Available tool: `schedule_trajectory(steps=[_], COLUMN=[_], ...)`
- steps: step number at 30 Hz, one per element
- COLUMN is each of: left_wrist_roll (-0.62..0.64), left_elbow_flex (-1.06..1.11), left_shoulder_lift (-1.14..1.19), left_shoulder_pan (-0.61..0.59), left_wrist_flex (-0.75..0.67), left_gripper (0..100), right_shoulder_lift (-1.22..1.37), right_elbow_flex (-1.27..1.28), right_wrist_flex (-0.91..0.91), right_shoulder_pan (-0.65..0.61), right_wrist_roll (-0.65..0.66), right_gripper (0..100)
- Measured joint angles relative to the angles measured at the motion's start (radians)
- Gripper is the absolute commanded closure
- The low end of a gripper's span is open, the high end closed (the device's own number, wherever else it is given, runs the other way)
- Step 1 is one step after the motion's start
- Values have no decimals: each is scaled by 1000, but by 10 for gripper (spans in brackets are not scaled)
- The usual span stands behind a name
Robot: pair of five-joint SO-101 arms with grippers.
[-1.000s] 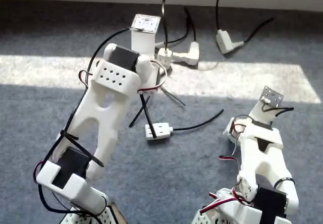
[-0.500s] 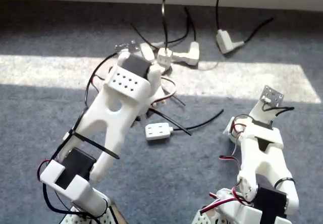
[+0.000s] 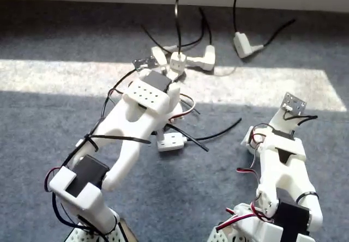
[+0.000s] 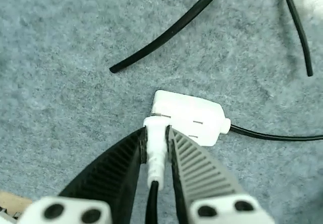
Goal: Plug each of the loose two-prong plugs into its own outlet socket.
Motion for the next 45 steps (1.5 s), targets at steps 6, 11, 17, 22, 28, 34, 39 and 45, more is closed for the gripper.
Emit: schedule_trajectory(steps=[6, 11, 17, 22, 28, 34, 39, 45], left_wrist_roll=[-64, -68, -68, -68, -68, -153, -166, -166], left_elbow_flex=[12, 26, 37, 37, 37, 84, 87, 94], left_shoulder_lift=[11, 9, 9, 9, 9, 40, 46, 46], left_shoulder_pan=[-25, -25, 18, 25, 35, 31, 35, 34], left_wrist_flex=[-32, -32, -35, -35, -35, -126, -143, -141], left_gripper=[993, 993, 993, 993, 993, 993, 993, 992], right_shoulder_lift=[0, 0, 0, 0, 0, 0, 0, 0], right_elbow_flex=[0, 0, 0, 0, 0, 0, 0, 0], right_wrist_flex=[0, 0, 0, 0, 0, 0, 0, 0], right_shoulder_pan=[0, 0, 0, 0, 0, 0, 0, 0], right_wrist_roll=[-2, -3, -3, -3, -3, -3, -3, -3], right_gripper=[991, 991, 991, 991, 991, 991, 991, 991])
